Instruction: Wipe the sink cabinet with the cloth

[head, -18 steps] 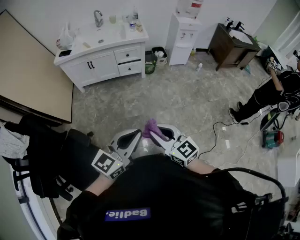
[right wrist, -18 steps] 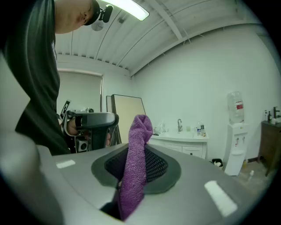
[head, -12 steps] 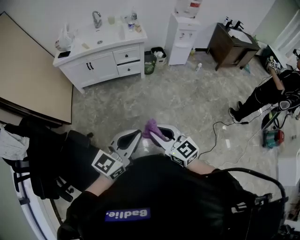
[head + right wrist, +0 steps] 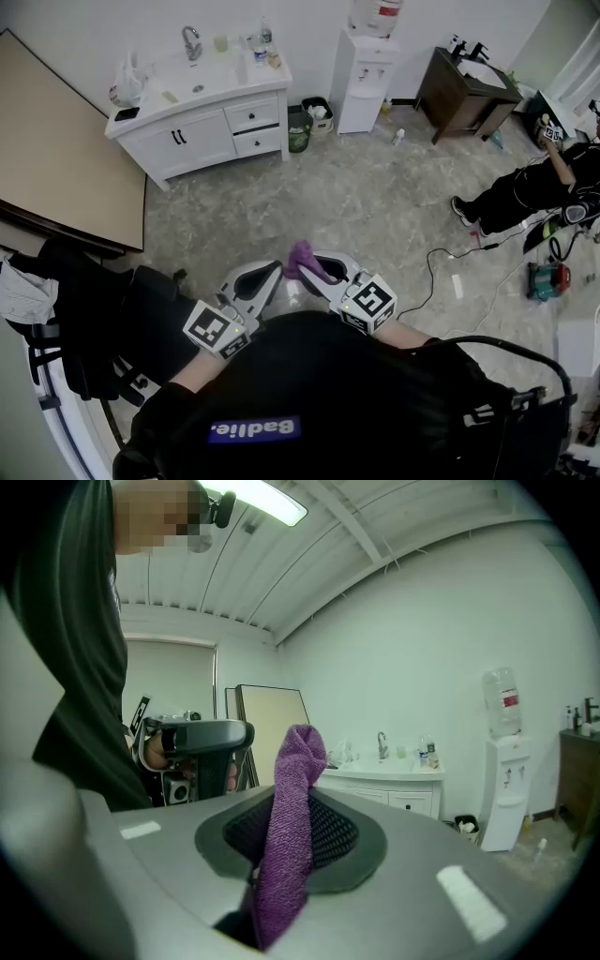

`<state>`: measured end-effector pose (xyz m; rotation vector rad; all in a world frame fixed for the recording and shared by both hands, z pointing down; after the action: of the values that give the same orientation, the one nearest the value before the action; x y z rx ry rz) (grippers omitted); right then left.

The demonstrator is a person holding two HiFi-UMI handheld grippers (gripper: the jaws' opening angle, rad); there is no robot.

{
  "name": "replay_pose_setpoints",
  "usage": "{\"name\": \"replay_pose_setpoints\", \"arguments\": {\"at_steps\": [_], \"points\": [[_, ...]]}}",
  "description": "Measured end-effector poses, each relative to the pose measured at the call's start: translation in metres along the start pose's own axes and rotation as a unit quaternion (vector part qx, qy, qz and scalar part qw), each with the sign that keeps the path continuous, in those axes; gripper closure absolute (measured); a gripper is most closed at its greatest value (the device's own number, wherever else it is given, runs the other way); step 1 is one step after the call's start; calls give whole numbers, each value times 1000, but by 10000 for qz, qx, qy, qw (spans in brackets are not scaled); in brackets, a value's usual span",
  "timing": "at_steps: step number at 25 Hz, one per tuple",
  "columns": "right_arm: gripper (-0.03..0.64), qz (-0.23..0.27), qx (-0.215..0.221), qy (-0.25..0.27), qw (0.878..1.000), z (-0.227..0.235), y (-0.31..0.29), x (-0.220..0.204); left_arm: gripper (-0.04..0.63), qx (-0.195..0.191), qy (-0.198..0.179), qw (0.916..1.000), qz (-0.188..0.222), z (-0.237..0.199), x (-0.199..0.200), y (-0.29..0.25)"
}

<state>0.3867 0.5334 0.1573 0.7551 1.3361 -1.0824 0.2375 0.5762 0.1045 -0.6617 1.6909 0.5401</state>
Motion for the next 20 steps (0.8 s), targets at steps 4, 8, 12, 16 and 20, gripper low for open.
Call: {"name": "replay_pose_setpoints", "arguments": {"at_steps": [4,8,12,16,20], "points": [[543,26,89,-16,10000,19,4,3,604,83,-57,9999,-16,-1,4,-17],[543,21,101,-105,9999,45,12,5,604,209,-114,9997,-69,0,4,-41],[543,4,322,-295,9990,71,14,-7,604,504,-62,9987,-62,-3,1,-56],[543,70,284,-440,9986,95,2,-8,604,741,-69,9972,71,-27,7,-56],[543,11,234,-438,9988,122,-36,-5,604,769,-32,9970,56,-73,6,-68]]}}
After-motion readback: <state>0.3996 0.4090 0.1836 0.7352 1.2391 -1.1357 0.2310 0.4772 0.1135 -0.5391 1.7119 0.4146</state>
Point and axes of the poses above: the fingertips, and each gripper's own axes: y backward along the fingers, z to its right, x out of its top, the point moved 7 cm from there along y, backward along the fingers
